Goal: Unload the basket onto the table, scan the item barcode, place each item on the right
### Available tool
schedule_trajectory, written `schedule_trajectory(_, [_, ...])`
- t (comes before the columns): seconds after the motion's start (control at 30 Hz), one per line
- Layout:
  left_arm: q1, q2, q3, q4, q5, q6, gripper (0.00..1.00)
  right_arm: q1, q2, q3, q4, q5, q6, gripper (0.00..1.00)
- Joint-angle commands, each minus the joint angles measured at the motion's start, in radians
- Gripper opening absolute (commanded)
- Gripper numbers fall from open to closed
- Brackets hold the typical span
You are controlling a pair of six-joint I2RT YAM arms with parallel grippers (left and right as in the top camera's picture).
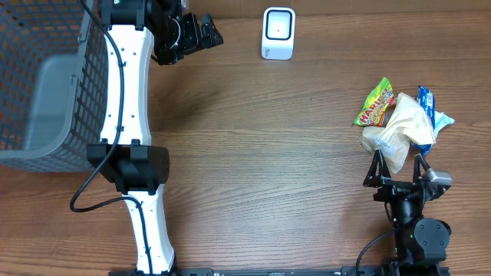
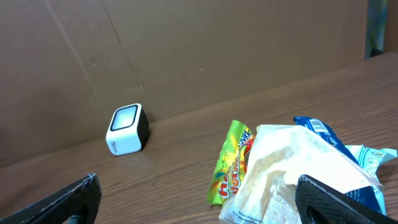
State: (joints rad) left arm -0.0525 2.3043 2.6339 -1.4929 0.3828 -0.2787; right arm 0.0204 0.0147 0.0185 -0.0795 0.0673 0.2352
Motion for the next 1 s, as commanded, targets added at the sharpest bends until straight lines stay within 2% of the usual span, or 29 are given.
schedule_trajectory(0.0, [-0.007,-0.015,0.019,0.002,-0.006,0.002,1.00,0.005,-0.012,-0.011,0.004,0.009,-0.004,1.00])
schedule_trajectory(0.43, [-0.016,-0.040,0.019,0.001,-0.040,0.002,1.00,0.005,-0.012,-0.011,0.004,0.009,-0.004,1.00])
schedule_trajectory(0.73, [-0.054,-0.262,-0.018,0.001,-0.290,0.037,1.00,0.005,-0.012,-0.011,0.003,0.009,-0.003,1.00])
schedule_trajectory(0.83, [-0.055,-0.383,-0.117,0.064,-0.290,0.085,1.00,0.005,-0.012,-0.011,0.004,0.009,-0.004,1.00])
schedule_trajectory(0.97, [-0.055,-0.588,-0.391,0.267,-0.290,0.132,1.00,0.005,-0.012,-0.011,0.003,0.009,-0.004,1.00])
